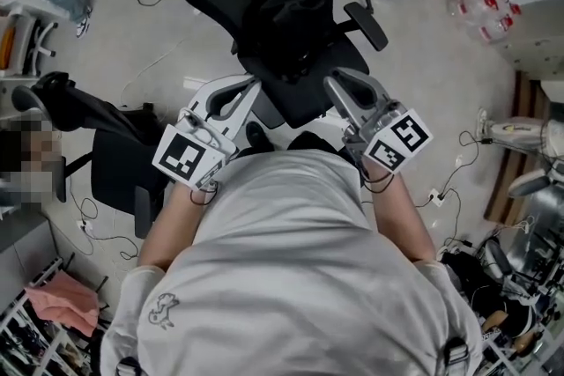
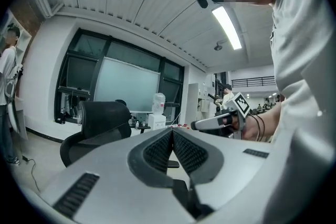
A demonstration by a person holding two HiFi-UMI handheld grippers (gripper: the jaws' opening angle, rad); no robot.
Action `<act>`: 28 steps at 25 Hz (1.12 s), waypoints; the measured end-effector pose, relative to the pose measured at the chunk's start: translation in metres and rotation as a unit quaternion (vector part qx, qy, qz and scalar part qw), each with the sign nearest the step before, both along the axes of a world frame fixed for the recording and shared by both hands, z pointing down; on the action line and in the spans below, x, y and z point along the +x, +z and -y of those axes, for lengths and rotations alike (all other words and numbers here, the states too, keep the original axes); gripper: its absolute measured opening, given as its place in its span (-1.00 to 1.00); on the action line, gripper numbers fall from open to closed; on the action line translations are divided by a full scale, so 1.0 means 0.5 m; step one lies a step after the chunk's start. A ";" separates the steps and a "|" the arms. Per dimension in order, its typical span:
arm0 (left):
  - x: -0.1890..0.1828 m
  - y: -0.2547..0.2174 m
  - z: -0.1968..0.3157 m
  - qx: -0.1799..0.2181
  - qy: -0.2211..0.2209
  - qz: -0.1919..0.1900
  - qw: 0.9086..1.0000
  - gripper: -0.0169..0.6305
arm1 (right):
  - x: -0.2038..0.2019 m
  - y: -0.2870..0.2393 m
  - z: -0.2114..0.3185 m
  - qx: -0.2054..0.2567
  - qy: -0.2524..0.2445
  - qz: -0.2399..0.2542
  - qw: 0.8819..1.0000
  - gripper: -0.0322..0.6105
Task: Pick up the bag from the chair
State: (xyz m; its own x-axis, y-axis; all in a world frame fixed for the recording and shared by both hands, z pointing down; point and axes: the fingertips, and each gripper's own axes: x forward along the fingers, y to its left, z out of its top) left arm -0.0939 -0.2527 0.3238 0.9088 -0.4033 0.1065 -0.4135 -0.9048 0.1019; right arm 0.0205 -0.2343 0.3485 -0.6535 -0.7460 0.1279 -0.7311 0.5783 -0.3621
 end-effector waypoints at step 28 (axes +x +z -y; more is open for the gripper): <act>0.146 0.020 0.218 -0.005 -0.111 0.047 0.993 -0.91 | 0.199 0.135 0.296 -0.048 -0.096 -0.004 0.994 -0.42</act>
State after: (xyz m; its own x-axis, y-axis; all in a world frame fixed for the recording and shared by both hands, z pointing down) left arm -0.0209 -0.3619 0.3335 0.7835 -0.5910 0.1921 -0.6108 -0.7893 0.0625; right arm 0.1198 -0.3823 0.4158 -0.7820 -0.5911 0.1974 -0.6127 0.6711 -0.4175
